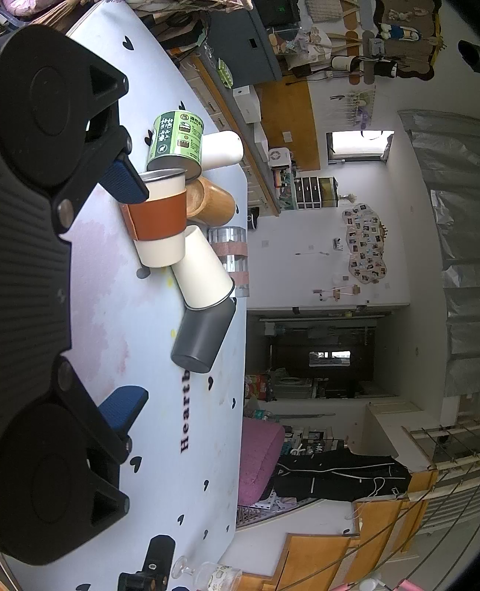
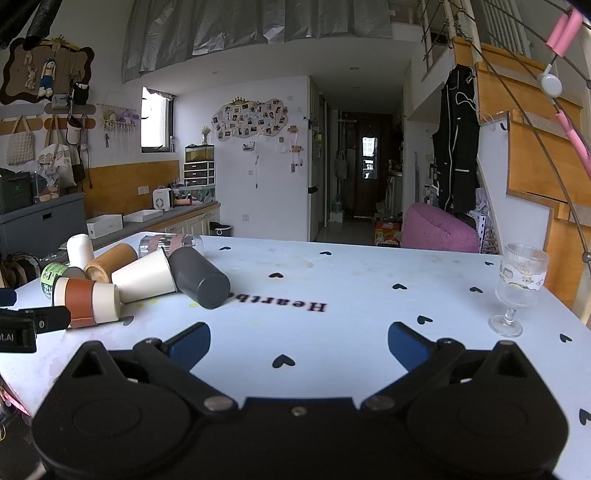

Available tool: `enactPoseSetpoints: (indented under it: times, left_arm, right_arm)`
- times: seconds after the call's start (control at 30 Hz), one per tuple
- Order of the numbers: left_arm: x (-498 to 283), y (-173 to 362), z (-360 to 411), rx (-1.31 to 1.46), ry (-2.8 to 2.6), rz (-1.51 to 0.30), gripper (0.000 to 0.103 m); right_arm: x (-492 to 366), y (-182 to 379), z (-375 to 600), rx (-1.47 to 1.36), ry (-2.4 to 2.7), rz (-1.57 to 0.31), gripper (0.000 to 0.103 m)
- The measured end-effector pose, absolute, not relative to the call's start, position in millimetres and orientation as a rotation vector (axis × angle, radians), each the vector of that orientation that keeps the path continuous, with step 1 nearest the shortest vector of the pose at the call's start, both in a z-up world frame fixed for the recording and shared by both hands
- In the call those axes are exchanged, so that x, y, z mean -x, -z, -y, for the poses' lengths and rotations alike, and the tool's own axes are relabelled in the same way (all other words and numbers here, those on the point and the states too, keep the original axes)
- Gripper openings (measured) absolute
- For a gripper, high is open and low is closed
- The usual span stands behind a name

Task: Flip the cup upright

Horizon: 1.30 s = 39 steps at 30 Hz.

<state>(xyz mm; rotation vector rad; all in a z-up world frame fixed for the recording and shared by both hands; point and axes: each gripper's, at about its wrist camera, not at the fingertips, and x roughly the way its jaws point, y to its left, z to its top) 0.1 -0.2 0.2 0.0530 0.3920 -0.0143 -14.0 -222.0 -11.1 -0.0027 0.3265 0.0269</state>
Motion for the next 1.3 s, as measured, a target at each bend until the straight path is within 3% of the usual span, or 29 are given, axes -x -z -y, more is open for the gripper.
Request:
enactPoseSetpoints:
  times: [1.3]
  left_arm:
    - [-3.4,6.0,5.6,-0.051,0.015,-0.398,0.103]
  right_arm:
    - [17.8,12.9,220.9,0.002,-0.024,-0.329,0.103]
